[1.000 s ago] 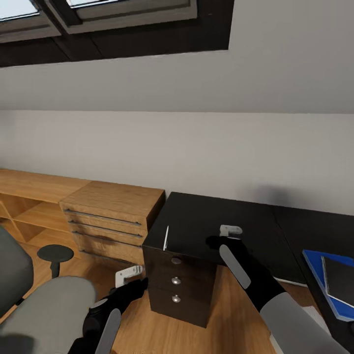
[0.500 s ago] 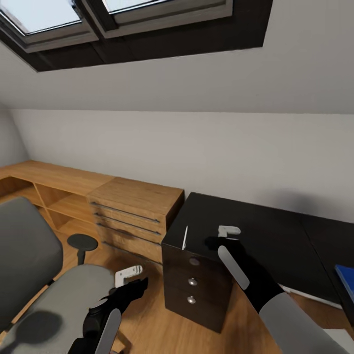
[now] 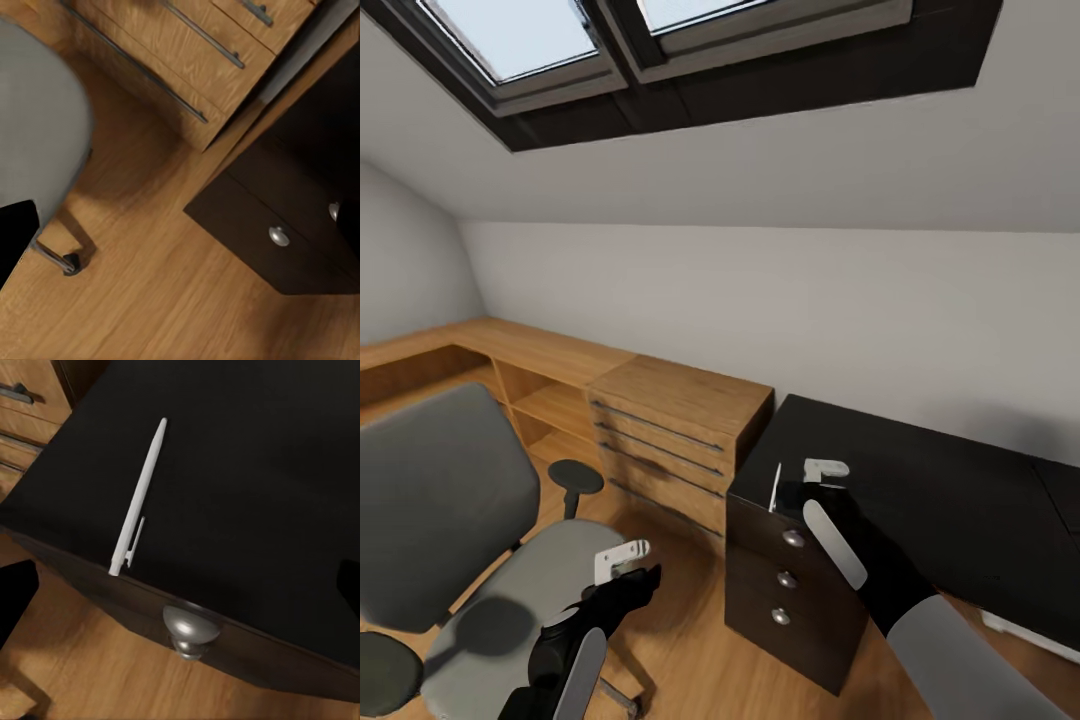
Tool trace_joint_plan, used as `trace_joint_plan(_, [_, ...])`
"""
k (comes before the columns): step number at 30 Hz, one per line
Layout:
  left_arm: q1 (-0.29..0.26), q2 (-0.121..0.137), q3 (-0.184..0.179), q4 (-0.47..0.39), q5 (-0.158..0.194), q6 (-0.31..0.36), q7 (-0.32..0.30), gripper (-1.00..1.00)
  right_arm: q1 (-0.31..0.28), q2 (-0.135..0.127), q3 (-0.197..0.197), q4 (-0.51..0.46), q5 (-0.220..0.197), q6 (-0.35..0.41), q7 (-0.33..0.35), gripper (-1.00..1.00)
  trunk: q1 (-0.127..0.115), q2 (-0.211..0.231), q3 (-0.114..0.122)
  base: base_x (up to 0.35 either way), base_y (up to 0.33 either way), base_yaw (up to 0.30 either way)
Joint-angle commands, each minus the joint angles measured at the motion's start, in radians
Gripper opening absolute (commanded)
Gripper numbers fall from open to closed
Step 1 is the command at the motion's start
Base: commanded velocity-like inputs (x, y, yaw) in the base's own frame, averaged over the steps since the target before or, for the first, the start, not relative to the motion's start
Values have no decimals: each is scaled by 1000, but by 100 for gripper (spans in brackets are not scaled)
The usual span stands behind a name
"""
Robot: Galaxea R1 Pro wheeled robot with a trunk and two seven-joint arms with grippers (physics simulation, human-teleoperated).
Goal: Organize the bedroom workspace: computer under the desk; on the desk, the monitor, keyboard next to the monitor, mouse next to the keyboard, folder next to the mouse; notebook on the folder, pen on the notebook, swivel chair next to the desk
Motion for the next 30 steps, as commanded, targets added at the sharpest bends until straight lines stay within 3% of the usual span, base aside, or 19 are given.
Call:
trace_joint_plan(1, [-1, 0, -1, -1, 10, 3, 9, 100, -1, -2, 4, -2, -10, 1, -10, 100, 0, -1, -1, 0, 0, 271])
trace_joint_plan(10, [-1, 0, -1, -1, 10, 3, 9, 100, -1, -2, 3, -1, -6, 1, -10, 100, 0, -1, -1, 0, 0, 253])
trace_joint_plan(21, [-1, 0, -1, 1, 11, 2, 9, 100, -1, -3, 3, 14, 22, -20, -5, 100, 0, -1, -1, 0, 0, 42])
trace_joint_plan(30, [-1, 0, -1, 1, 10, 2, 9, 100, -1, -2, 22, 89, 97, -97, -3, 100, 0, -1, -1, 0, 0, 2])
